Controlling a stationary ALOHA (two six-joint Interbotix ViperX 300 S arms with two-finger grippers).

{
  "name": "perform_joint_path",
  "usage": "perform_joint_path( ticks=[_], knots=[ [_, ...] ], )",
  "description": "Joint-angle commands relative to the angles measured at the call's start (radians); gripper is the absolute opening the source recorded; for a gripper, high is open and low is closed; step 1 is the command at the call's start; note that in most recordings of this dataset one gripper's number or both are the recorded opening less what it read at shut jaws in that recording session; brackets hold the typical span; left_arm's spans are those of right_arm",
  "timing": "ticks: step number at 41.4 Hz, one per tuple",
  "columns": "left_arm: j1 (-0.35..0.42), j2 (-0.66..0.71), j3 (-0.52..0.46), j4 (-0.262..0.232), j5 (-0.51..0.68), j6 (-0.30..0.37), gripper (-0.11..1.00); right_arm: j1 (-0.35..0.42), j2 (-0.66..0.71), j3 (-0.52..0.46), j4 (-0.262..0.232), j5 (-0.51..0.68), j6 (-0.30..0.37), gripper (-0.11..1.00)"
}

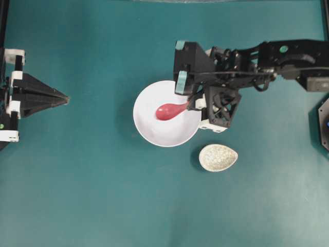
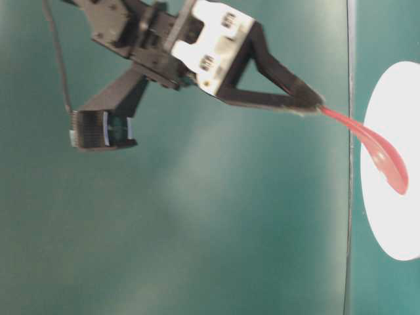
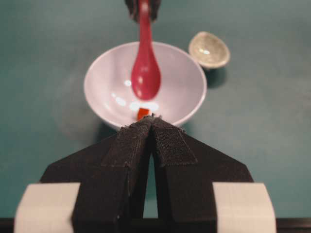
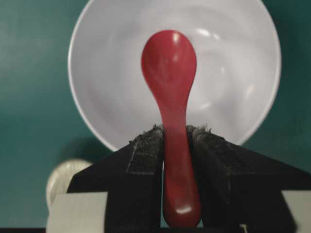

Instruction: Grip the spoon and scoop the red block from the bowl with right arm.

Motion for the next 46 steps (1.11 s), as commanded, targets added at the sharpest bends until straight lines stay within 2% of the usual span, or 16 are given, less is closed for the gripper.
perform_joint_path(
  ticks=[1, 7, 18, 46],
  knots=[
    [0.002, 0.009, -0.014, 0.003, -0.009, 0.0, 0.0, -0.003, -0.026, -0.031, 0.003, 0.067, 0.002, 0.24],
    [0.002, 0.009, -0.014, 0.003, -0.009, 0.0, 0.0, -0.002, -0.015, -0.032, 0.005, 0.089, 0.008, 0.24],
    [0.002, 0.009, -0.014, 0.003, -0.009, 0.0, 0.0, -0.002, 0.032, -0.04, 0.005, 0.08, 0.115, 0.24],
    [0.002, 0.009, -0.014, 0.003, -0.009, 0.0, 0.0, -0.002, 0.094, -0.04, 0.005, 0.005, 0.127, 0.24]
  ],
)
